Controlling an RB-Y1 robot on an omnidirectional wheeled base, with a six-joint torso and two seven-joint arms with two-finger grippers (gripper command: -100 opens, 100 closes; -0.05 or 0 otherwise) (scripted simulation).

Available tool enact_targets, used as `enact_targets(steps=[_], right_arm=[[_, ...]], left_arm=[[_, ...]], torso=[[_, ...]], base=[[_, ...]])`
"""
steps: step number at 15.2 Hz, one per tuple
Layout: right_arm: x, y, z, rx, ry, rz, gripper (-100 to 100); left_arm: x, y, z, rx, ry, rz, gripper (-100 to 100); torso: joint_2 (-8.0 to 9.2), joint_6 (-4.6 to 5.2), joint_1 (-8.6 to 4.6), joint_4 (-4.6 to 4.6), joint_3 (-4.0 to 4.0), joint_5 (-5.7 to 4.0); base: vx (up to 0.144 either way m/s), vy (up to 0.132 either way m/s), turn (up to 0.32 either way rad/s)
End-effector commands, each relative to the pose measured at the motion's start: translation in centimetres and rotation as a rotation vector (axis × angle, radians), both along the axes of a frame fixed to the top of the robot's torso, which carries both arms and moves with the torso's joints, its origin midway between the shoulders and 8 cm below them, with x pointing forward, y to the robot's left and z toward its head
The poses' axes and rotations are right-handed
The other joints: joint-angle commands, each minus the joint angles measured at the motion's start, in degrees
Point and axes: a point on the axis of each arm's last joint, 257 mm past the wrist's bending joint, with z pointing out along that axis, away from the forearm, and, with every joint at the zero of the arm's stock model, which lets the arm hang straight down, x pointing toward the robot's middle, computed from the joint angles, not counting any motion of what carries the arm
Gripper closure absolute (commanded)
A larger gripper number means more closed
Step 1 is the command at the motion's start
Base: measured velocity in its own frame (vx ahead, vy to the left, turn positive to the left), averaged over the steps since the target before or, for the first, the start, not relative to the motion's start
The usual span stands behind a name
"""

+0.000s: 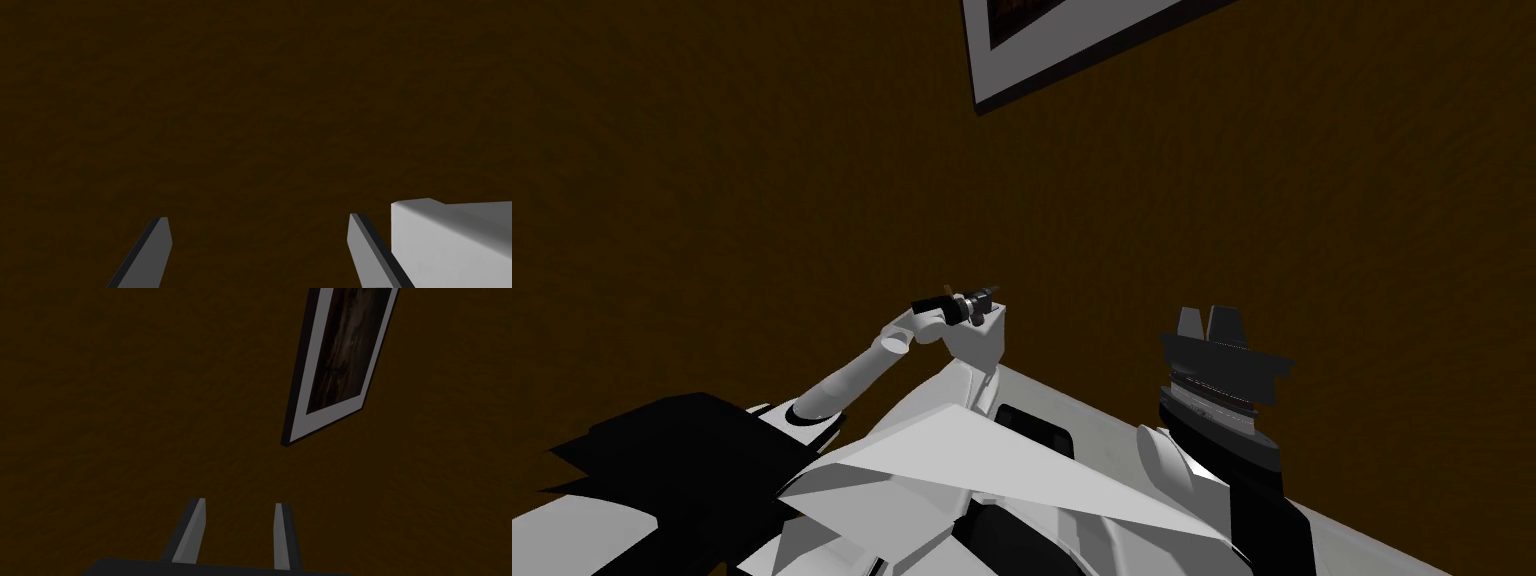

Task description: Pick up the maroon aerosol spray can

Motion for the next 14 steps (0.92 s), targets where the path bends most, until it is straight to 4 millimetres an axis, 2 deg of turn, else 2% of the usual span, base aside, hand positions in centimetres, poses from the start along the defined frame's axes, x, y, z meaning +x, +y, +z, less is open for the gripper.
enact_targets(steps=[1,3,6,7,10,11,14], right_arm=[[0.0,0.0,0.0,0.0,0.0,0.0,0],[0.0,0.0,0.0,0.0,0.0,0.0,0],[0.0,0.0,0.0,0.0,0.0,0.0,0],[0.0,0.0,0.0,0.0,0.0,0.0,0],[0.0,0.0,0.0,0.0,0.0,0.0,0],[0.0,0.0,0.0,0.0,0.0,0.0,0],[0.0,0.0,0.0,0.0,0.0,0.0,0]], left_arm=[[-0.2,0.2,-0.9,0.017,0.047,-0.003,-100],[-0.1,0.4,-0.5,0.037,0.077,-0.016,-100],[-0.4,0.6,-1.6,0.049,0.121,-0.016,-100],[-0.4,0.8,-1.1,0.065,0.145,-0.028,-100],[-0.8,1.0,-2.2,0.08,0.19,-0.026,-100],[-0.8,1.3,-1.6,0.097,0.214,-0.036,-100],[-1.3,1.6,-2.6,0.113,0.258,-0.034,-100]], torso=[[0.0,0.0,0.0,0.0,0.0,0.0],[0.01,-0.01,0.0,0.0,0.0,0.01],[-0.01,0.0,0.0,-0.01,-0.01,0.0],[0.0,-0.01,0.01,0.0,0.0,0.01],[-0.02,-0.01,0.01,-0.01,-0.01,0.0],[-0.01,-0.01,0.01,-0.01,-0.01,0.01],[-0.04,-0.01,0.01,-0.01,-0.02,0.01]], base=[[0.012,-0.005,-0.006],[0.01,-0.005,-0.003],[0.014,-0.005,-0.006],[0.016,-0.005,-0.008],[0.016,-0.003,-0.004],[0.019,-0.005,-0.006],[0.02,-0.003,-0.004]])
